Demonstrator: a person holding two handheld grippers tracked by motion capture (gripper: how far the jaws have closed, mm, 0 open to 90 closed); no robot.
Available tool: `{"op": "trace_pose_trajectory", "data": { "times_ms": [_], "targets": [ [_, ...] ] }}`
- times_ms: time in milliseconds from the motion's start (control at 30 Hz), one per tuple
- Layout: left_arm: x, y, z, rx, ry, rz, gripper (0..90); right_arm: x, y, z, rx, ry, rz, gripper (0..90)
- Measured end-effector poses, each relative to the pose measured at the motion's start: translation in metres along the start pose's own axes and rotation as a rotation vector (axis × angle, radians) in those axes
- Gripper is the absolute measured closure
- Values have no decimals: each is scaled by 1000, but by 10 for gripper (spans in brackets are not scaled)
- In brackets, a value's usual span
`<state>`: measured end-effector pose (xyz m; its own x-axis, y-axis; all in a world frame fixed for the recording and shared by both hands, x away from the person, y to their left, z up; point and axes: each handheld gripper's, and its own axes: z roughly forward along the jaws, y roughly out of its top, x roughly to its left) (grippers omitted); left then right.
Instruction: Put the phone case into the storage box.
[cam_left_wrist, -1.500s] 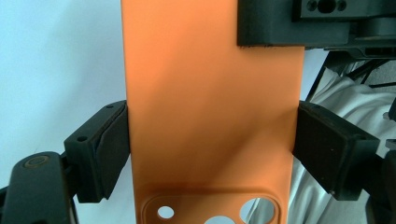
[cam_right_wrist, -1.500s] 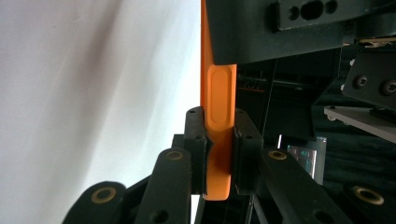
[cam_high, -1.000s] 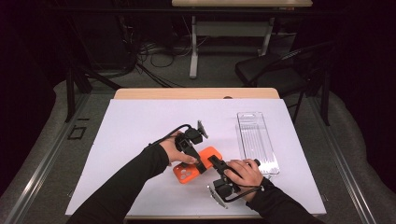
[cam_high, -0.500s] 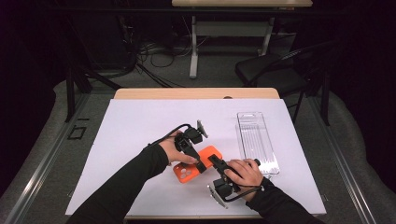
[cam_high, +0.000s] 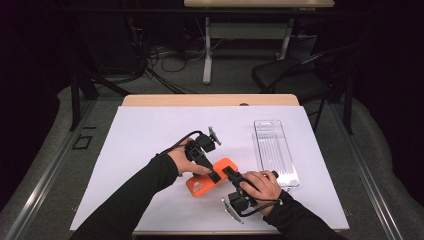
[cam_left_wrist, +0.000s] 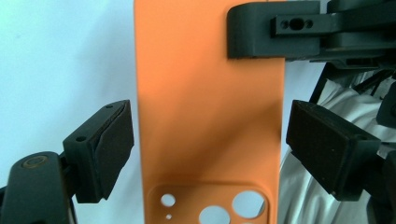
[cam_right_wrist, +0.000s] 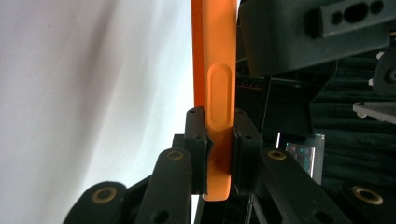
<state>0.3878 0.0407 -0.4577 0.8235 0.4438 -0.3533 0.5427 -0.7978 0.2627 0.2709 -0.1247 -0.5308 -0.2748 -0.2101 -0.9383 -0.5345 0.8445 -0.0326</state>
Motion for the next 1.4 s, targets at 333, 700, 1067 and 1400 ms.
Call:
{"op": "trace_pose_trajectory", "data": {
  "times_ms": [333,700,1067,1400],
  "targets": [
    [6,-8,-8,-16,19,-14,154,0,-1,-1,6,4,6,806],
    [18,-18,-14,-61,81,-56,156,-1,-3,-2,12,10,10,806],
    [24,-23,-15,-142,161,-64,175,-1,-3,-1,3,13,23,806],
    [25,-26,-23,-249,218,-46,179,-4,-5,-2,9,2,54,806]
  ]
}}
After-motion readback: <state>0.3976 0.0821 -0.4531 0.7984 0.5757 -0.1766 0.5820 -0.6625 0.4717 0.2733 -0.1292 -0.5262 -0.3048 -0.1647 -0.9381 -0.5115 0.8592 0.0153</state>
